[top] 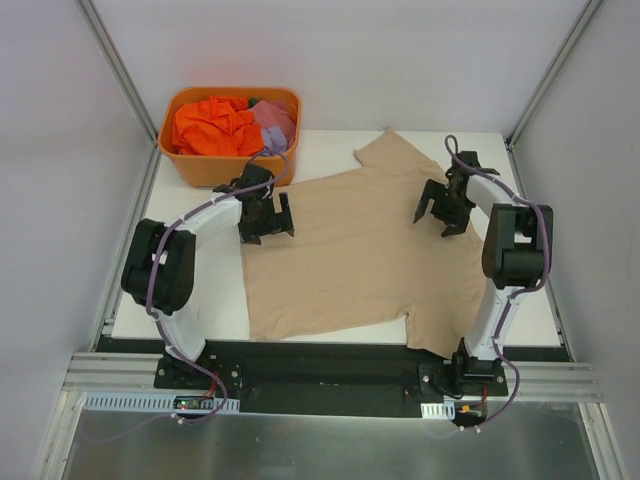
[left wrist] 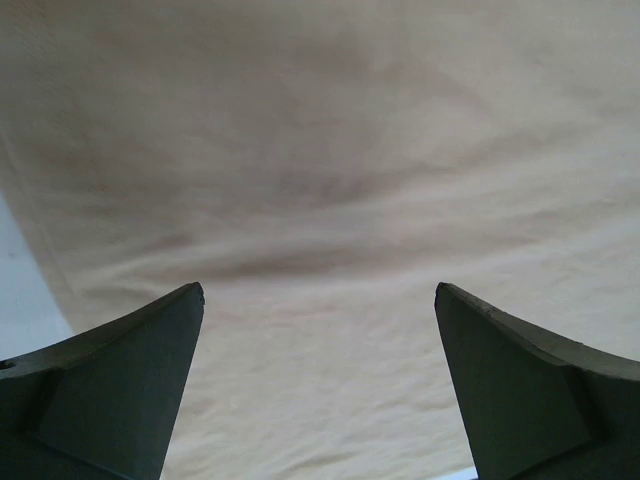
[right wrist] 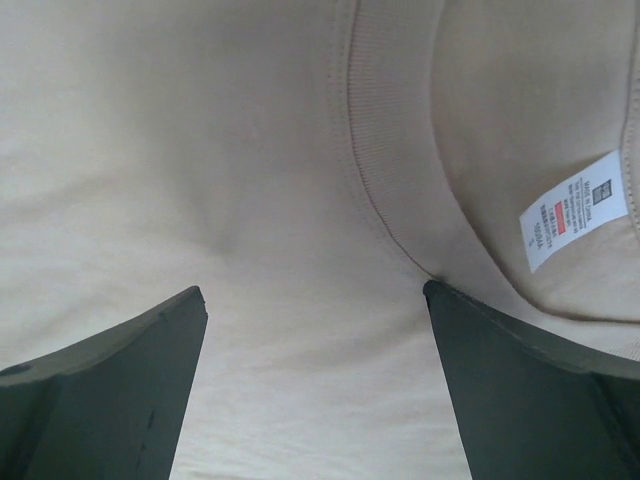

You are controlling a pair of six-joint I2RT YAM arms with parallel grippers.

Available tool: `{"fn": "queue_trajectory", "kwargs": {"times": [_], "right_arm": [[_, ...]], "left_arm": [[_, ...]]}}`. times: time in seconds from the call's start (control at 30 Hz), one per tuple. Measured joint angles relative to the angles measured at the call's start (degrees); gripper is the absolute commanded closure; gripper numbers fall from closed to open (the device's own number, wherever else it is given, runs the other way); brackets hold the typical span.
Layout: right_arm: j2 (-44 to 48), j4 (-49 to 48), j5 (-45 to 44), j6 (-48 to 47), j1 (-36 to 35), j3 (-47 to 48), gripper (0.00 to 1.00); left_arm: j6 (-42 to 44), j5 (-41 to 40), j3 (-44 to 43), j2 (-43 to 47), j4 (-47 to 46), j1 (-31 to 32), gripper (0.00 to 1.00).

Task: Fold and stack the t-shirts
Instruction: Flatten out the tshirt

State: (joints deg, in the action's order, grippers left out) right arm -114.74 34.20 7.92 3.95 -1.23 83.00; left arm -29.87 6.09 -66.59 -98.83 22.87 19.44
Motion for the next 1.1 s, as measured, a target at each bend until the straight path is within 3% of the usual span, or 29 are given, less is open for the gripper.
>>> {"fn": "queue_trajectory", "kwargs": {"times": [0.3,0.7,1.1], "right_arm": [[1.9,0.4,-1.0,-0.7,10.4,-2.6,0.04],[1.8,1.9,-3.3,-1.9,16.4,-2.5,0.04],[-6.1,7.1,-8.6,-4.7,18.6,9.3,0.04]], "left_arm": [[0.8,1.9,-9.1,-11.2,0.5,0.8,0.01],[1.0,5.9,-24.0,-21.6,2.6,3.2,0.01],[4.4,10.4,-39.8,-31.4,8.9,6.5,0.01]]}}
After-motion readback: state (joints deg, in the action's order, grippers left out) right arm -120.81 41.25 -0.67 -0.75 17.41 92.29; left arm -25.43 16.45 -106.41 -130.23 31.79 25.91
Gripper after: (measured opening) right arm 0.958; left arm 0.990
